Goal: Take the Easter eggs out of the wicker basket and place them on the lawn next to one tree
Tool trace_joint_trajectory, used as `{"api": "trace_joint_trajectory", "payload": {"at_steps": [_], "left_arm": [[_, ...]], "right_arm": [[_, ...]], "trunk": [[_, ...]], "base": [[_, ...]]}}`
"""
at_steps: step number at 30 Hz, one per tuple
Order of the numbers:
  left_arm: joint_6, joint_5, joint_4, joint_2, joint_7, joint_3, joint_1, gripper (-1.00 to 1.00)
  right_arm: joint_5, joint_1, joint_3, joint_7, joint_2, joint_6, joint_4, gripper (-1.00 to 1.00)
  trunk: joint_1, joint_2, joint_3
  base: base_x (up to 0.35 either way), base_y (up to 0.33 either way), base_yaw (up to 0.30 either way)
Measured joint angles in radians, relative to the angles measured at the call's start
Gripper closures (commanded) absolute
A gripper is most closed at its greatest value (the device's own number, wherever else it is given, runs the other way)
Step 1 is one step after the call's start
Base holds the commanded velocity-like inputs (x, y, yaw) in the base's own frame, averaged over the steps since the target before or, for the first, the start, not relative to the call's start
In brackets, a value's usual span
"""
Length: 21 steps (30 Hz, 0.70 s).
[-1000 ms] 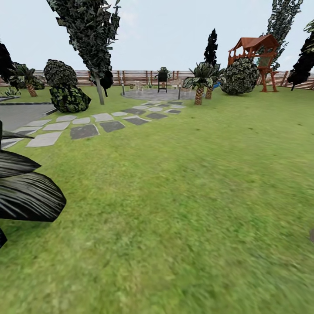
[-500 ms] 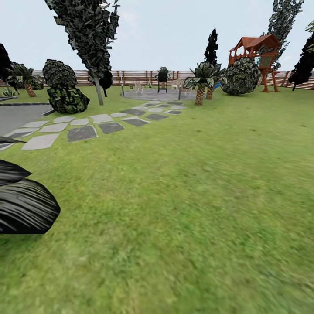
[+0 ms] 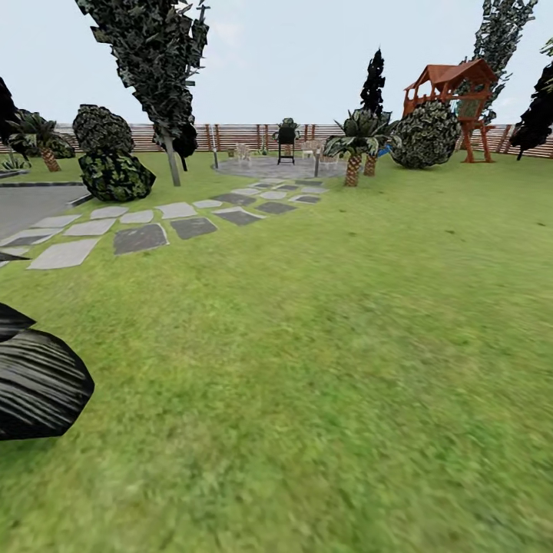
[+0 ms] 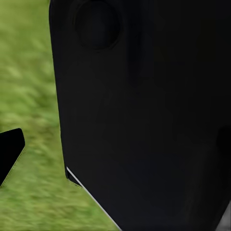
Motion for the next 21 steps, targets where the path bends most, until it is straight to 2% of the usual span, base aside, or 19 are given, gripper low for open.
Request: {"api": "trace_joint_trajectory", "payload": {"at_steps": [21], "left_arm": [[0.0,0.0,0.0,0.0,0.0,0.0,0.0,-1.0]], "right_arm": [[0.0,0.0,0.0,0.0,0.0,0.0,0.0,-1.0]], "trunk": [[0.0,0.0,0.0]], "base": [[0.336,0.0,0.0]]}}
